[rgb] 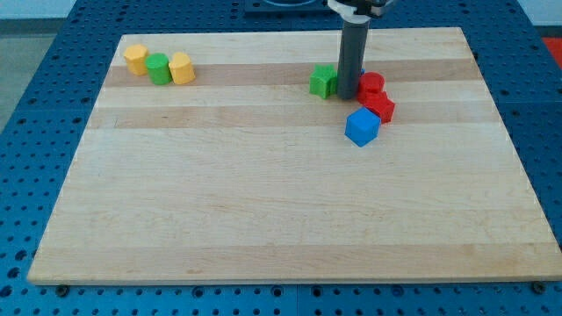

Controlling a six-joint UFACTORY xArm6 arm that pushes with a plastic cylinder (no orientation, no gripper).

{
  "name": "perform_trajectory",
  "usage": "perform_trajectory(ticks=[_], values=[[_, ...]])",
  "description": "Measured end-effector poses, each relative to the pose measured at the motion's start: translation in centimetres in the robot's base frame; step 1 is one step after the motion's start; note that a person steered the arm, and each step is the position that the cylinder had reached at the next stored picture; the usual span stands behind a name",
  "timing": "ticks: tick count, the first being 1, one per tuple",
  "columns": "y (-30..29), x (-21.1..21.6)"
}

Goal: Move your arm closer to green star

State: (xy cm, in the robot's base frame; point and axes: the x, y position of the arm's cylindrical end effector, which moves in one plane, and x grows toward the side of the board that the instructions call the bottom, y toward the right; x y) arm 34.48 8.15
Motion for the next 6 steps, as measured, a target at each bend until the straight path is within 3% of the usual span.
perform_trajectory(ticks=[3, 6], values=[[-7.9, 2.2], [-8.1, -5.0]])
